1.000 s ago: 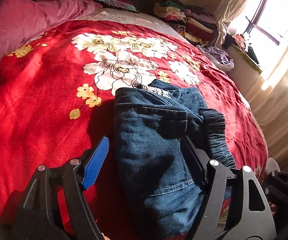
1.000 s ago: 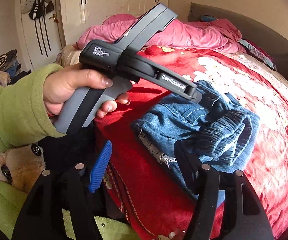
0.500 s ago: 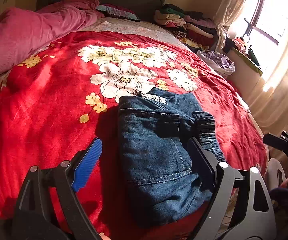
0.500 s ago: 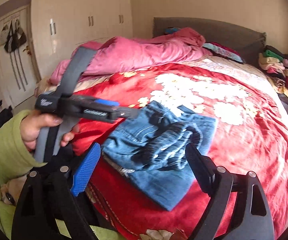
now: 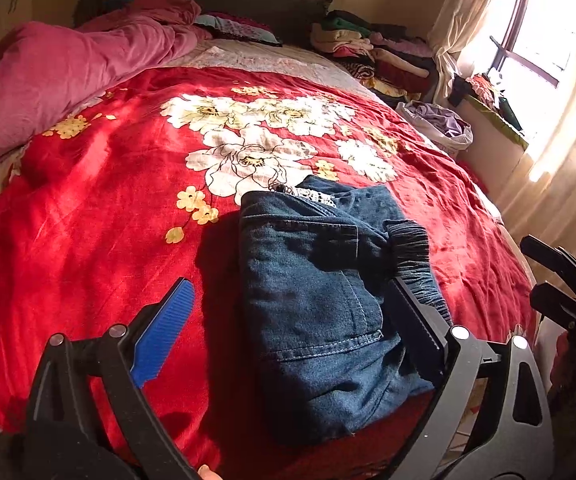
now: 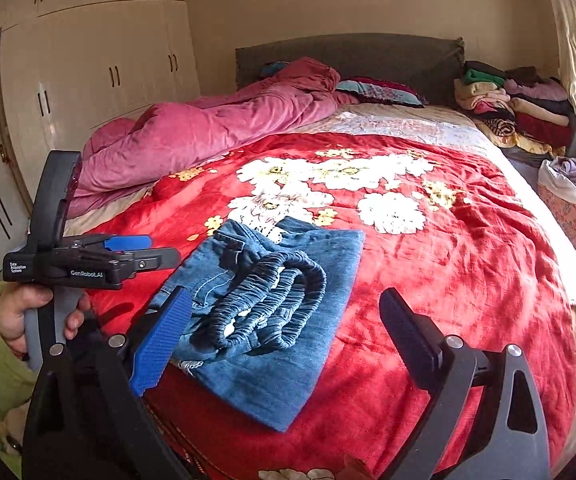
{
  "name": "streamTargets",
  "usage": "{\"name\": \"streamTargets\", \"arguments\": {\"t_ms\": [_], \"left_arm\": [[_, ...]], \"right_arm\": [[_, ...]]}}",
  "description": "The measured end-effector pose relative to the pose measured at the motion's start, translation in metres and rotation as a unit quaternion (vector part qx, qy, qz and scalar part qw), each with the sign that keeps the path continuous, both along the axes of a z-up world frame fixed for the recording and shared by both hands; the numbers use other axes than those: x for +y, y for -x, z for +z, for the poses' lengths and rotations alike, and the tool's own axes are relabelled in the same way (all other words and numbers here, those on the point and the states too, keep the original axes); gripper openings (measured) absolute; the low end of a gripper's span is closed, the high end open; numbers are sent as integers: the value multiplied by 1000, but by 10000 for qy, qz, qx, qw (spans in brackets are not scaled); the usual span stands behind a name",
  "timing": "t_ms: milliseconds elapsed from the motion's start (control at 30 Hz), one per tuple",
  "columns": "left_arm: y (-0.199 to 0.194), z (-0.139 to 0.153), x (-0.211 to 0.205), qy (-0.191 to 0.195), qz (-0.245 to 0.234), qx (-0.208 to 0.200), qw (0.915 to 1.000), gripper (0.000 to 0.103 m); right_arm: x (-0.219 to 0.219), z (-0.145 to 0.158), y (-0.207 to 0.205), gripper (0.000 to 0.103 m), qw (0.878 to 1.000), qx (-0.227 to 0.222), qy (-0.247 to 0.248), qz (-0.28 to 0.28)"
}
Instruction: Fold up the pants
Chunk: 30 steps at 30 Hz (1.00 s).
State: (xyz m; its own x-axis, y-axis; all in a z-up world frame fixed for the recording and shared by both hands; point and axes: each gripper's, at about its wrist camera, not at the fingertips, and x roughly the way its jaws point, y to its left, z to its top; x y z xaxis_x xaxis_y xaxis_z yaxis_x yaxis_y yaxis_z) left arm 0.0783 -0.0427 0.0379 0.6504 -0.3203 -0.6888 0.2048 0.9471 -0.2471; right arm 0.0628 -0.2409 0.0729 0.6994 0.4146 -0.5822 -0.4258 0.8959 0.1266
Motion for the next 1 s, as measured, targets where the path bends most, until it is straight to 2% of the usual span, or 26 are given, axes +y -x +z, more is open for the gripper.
{"name": "streamTargets", "arguments": {"t_ms": [367, 600, 733, 900, 1000], "left_arm": [[-7, -17, 8, -16, 108, 180, 9998, 89], [-13, -33, 8, 42, 99, 370, 9993, 89], [-16, -39, 6, 51, 62, 448, 9990, 89], [-21, -46, 3, 46, 24, 502, 9987, 89], [-24, -50, 2, 33, 7, 513, 9987, 89]], "right_arm": [[-2, -22, -20, 94, 9983, 362, 173, -424], [-8, -44, -40, 93, 9935, 887, 73, -704], [-8, -60, -52, 74, 9896, 1283, -105, -638], [-1, -76, -66, 71, 9858, 1573, -247, -528], [3, -83, -73, 66, 9843, 1678, -344, -416]]}}
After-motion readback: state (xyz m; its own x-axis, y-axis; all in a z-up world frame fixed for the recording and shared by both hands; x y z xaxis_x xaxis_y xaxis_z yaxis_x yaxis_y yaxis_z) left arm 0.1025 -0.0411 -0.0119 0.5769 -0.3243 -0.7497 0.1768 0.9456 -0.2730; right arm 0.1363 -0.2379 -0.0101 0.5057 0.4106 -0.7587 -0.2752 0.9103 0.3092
